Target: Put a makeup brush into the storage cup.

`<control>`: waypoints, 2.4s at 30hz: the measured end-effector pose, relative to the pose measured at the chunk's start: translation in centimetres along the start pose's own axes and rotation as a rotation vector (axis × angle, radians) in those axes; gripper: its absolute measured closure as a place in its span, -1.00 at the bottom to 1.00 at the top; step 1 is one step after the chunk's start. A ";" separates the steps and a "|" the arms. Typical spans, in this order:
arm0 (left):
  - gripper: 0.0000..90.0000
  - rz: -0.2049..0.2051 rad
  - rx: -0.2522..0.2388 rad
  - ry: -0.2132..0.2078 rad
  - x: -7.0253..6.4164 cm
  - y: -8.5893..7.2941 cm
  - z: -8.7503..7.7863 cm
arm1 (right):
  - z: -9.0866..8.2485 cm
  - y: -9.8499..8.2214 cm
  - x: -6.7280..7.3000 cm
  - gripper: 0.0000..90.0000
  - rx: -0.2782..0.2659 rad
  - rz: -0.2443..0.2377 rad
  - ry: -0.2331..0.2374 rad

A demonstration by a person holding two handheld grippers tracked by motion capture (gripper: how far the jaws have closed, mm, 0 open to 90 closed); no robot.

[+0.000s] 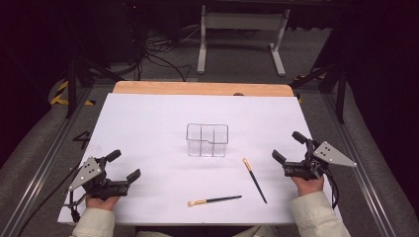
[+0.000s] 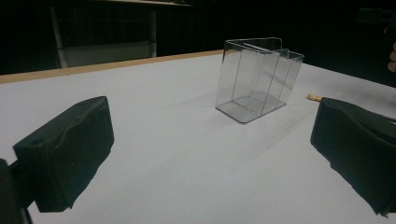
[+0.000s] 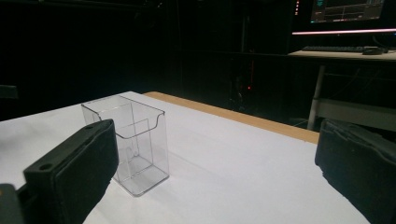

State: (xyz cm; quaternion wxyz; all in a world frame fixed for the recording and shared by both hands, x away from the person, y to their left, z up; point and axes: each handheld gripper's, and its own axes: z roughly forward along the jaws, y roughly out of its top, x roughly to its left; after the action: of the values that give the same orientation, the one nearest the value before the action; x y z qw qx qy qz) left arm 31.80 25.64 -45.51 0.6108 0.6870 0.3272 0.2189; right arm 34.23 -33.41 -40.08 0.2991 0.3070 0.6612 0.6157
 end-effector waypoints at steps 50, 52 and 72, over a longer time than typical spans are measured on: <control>-1.00 -0.003 0.025 -0.011 0.1 -0.2 0.3 | 6.7 6.6 7.0 -0.99 0.121 -0.044 0.359; -1.00 -0.002 0.025 -0.011 0.1 -0.2 0.3 | 7.0 6.6 7.3 -0.99 0.130 -0.049 0.373; -1.00 0.004 0.051 -0.015 0.0 -0.2 0.3 | 9.2 7.2 8.9 -0.90 0.378 -0.134 0.449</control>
State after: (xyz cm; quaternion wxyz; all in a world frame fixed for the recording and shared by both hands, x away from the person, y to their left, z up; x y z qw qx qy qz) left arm 31.95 25.45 -45.80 0.5953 0.7046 0.3265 0.2066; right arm 36.00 -20.36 -33.63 0.1232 0.1689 0.8324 0.5132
